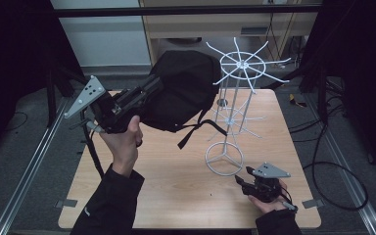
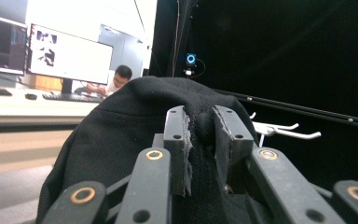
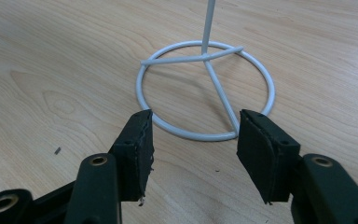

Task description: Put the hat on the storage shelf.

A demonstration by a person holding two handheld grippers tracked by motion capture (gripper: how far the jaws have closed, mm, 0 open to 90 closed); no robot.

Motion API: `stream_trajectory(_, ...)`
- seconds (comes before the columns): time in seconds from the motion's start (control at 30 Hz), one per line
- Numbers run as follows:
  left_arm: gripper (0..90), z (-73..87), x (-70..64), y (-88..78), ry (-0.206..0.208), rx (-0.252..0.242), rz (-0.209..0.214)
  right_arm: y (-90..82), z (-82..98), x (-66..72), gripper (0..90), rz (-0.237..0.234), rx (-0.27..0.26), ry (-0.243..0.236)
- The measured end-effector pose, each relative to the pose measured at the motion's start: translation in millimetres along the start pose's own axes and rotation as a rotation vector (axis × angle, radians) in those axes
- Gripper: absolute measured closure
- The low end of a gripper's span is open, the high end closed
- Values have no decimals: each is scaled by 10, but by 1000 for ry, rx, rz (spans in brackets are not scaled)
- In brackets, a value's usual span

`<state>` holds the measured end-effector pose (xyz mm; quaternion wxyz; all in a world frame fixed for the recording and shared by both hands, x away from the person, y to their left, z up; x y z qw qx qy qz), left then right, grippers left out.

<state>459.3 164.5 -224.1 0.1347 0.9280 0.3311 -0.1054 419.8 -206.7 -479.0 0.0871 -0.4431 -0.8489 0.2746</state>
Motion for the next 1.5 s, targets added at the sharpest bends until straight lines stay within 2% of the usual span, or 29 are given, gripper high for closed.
stream_trajectory(0.1, 738, 39, 35, -5, -3, 14, -13, 2, 2, 1, 456, -2, 1, 1)
stream_trajectory(0.13, 735, 79, 71, -17, -6, 26, -33, 4, 2, 3, 456, -1, 2, 0)
stream_trajectory(0.3, 732, 199, 164, -34, -10, 75, -70, 13, 5, 6, 455, -1, 9, -1)
stream_trajectory(0.5, 729, 342, 215, 40, -6, 147, -94, 24, 9, 13, 454, -4, 15, 0)
stream_trajectory(0.73, 710, 464, 225, 122, 21, 201, -115, 28, 11, 13, 452, -5, 14, -3)
stream_trajectory(0.83, 644, 489, 225, 94, 54, 210, -128, 26, 12, 15, 452, -5, 15, -2)
stream_trajectory(0.97, 505, 512, 217, -46, 117, 215, -147, 24, 13, 13, 449, -3, 15, -4)
stream_trajectory(1.07, 417, 552, 230, -220, 169, 214, -174, 21, 15, 7, 439, 3, 10, -7)
stream_trajectory(1.13, 379, 613, 261, -360, 184, 225, -185, 21, 21, -3, 428, 12, 5, -7)
stream_trajectory(1.27, 320, 858, 389, -654, 194, 290, -231, 7, 35, -37, 400, 30, -1, 11)
stream_trajectory(1.3, 309, 858, 389, -654, 194, 290, -231, 3, 40, -46, 395, 35, -3, 19)
stream_trajectory(1.33, 301, 1025, 490, -791, 182, 344, -267, 0, 46, -55, 388, 41, -5, 23)
stream_trajectory(1.47, 280, 1410, 739, -1039, 150, 463, -345, -16, 57, -81, 355, 57, -14, 38)
stream_trajectory(1.5, 274, 1410, 739, -1039, 150, 463, -345, -14, 60, -90, 346, 63, -16, 36)
Point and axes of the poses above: each handheld gripper's, and its own axes: y roughly forward along the jaws, z roughly out of its underside, x roughly to its left, the point moved 1 cm from there along y, roughly forward along the jaws, and after that the axes turned 6 degrees about -y, right-handed, at the moved point
